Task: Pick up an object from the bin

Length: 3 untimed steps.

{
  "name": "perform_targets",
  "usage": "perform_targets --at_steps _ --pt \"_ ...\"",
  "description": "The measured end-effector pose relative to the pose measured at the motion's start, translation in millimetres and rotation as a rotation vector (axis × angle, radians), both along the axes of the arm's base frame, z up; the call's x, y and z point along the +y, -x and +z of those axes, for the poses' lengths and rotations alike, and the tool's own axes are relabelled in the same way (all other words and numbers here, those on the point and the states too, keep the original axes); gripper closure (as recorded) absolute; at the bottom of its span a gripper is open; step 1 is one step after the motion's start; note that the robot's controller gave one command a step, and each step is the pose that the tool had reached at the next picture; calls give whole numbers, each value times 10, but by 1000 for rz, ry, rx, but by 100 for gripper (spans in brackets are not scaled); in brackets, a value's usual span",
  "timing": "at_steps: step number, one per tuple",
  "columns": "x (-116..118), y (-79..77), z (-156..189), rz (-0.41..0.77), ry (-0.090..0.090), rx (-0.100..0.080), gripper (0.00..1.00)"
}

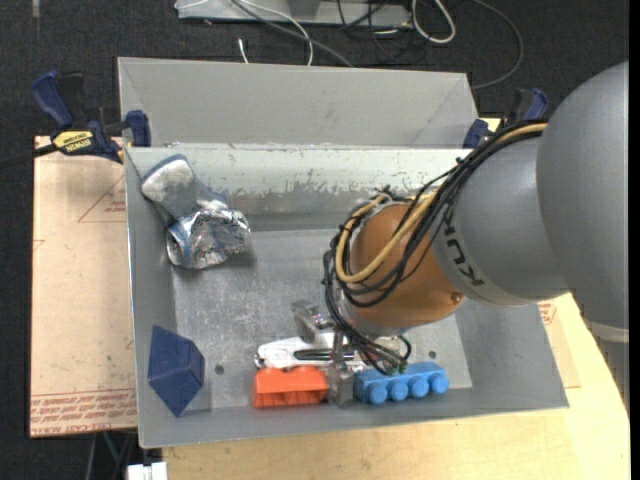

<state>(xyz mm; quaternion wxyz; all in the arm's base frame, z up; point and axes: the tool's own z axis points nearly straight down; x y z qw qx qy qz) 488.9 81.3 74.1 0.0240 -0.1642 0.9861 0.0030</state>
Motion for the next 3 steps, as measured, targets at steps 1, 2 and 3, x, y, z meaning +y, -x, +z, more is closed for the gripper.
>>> perform_targets --at_steps 1,2,3 --pt "-2 -48 -11 -11 0 4 0" --pt "385 -163 -38 -27 -3 2 100" --pt "385 -163 -38 -27 -3 2 100"
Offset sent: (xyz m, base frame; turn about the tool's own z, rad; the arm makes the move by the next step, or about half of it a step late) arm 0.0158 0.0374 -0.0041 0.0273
